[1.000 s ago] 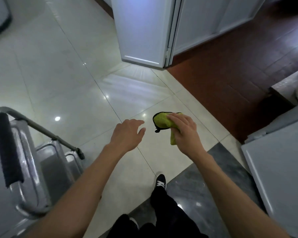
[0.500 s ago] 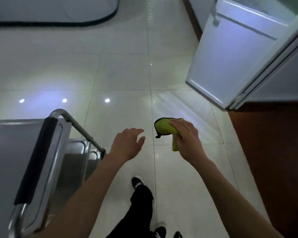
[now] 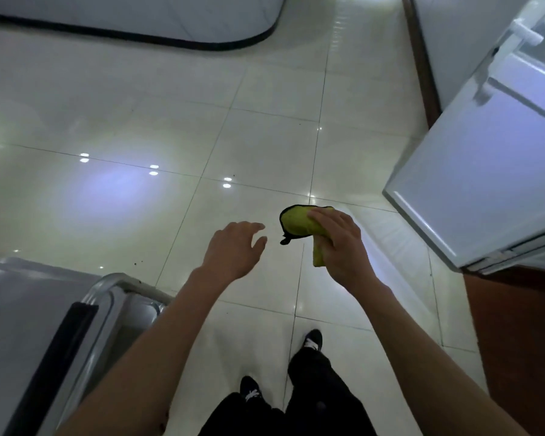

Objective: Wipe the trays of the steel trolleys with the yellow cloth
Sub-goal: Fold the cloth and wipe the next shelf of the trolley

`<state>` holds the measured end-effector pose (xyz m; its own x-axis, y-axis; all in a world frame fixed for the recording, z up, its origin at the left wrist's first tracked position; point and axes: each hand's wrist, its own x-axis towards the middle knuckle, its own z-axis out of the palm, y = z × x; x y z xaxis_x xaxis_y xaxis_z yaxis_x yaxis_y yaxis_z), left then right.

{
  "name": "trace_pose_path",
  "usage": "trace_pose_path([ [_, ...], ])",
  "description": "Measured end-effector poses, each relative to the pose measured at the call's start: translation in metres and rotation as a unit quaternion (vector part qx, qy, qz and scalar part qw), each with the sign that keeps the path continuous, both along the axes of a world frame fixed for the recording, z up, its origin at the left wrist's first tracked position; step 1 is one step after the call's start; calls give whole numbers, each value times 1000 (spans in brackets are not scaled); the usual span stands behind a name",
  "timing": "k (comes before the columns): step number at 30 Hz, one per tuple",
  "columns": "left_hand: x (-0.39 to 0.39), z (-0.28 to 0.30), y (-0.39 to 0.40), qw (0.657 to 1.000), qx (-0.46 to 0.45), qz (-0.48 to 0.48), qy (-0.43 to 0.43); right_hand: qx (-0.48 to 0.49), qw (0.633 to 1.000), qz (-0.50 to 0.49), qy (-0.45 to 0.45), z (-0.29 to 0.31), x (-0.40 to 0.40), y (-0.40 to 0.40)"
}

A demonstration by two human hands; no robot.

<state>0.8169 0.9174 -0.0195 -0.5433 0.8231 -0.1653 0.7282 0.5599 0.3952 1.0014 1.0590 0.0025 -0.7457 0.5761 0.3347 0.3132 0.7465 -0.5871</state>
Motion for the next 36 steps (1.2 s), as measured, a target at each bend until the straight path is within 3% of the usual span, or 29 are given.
trace_pose_path([
  [7,-77,-4,87,997,-17,78,0,10,996,86,-15,-19,-101,131],
  [12,-127,-3,103,986,-34,162,-8,22,985,174,0,-16,-194,177],
  [25,-276,-43,47,887,8,456,-70,5,880,470,-67,-29,-459,142],
  [36,-380,-40,16,813,18,577,-79,-8,795,604,-55,-29,-627,101],
])
